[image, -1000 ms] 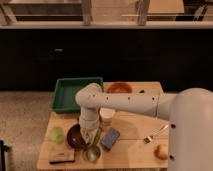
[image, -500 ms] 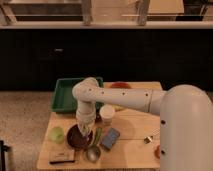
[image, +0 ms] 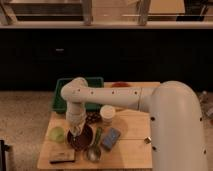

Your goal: Wipe purple bowl with towel

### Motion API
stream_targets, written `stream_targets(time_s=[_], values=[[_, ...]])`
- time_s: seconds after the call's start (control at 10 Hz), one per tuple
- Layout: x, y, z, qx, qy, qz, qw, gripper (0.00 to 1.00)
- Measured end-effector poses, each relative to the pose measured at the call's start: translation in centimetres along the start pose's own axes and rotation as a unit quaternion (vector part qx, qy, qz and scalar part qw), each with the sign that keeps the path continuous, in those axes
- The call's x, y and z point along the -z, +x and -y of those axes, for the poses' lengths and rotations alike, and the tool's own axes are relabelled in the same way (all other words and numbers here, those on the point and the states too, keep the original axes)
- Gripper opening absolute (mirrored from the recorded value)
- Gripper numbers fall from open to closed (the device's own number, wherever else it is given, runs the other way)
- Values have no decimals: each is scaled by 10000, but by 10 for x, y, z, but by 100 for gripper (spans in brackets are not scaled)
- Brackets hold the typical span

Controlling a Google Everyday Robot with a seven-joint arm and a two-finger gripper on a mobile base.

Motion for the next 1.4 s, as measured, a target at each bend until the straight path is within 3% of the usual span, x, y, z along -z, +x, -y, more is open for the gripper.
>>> stream_targets(time_s=[0.3,0.6,1.1,1.4], values=[[-7,-26,2,313,57,-44,9995,0],[-11,-34,-11,294,228,-67,9993,0],[-7,-17,-42,-110,502,-67,9987,0],[-4,-9,-40,-139,566,-36,9983,0]])
